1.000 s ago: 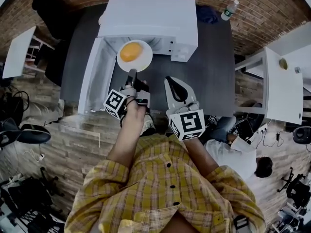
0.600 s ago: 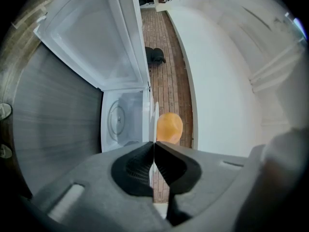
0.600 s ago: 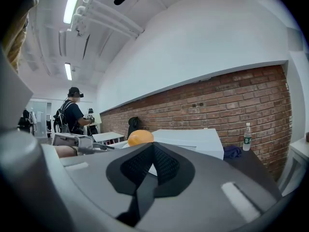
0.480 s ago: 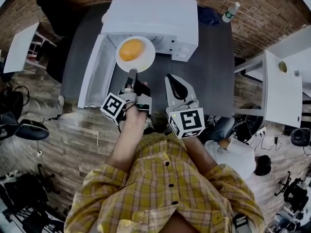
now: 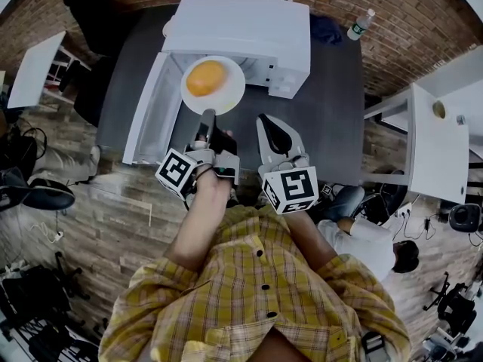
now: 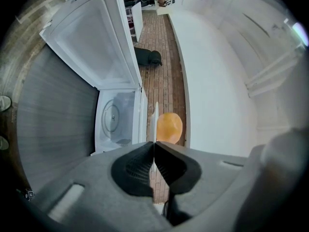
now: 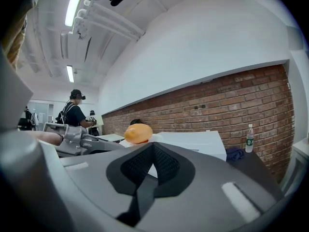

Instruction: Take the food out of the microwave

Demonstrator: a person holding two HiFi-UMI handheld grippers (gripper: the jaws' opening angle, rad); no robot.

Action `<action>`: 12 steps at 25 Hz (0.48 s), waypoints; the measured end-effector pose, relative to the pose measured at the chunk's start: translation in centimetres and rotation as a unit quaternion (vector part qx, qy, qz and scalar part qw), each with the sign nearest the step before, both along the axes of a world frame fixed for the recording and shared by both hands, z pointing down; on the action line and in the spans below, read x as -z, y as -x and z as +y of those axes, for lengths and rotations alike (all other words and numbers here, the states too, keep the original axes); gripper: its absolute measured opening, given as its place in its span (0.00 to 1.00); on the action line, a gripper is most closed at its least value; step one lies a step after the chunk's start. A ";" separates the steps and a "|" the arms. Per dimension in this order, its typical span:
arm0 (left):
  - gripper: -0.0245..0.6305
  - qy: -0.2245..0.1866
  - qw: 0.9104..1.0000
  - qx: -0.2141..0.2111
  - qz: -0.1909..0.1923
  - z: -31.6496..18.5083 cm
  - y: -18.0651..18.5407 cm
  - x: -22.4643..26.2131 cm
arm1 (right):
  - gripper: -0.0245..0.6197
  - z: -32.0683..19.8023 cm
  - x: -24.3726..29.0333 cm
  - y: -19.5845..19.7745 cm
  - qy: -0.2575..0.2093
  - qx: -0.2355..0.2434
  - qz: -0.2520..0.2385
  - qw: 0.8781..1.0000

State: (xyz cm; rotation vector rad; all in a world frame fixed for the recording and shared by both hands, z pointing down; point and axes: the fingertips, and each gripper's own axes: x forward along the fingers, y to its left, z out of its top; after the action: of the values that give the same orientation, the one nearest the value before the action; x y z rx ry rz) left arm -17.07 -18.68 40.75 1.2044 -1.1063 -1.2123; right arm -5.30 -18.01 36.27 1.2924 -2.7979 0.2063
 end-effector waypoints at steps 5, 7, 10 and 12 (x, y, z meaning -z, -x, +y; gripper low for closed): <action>0.04 -0.010 1.000 0.002 0.003 0.2 -0.3 1.2 | 0.04 -0.1 0.3 0.2 -0.003 0.003 -0.003 1.000; 0.04 -0.014 1.000 0.001 0.004 0.4 -0.5 1.7 | 0.04 -0.2 0.5 0.2 -0.003 0.004 -0.004 1.000; 0.04 -0.018 1.000 0.001 0.003 0.5 -0.6 2.4 | 0.04 -0.4 0.7 0.2 -0.003 0.004 -0.007 1.000; 0.04 -0.020 1.000 0.001 0.001 0.6 -0.6 2.8 | 0.04 -0.5 0.8 0.2 -0.005 0.005 -0.006 1.000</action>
State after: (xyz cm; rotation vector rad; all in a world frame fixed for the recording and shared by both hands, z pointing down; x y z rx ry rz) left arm -16.44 -18.07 37.99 1.2328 -1.0866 -1.2415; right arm -5.52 -18.50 35.45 1.2824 -2.8174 0.2012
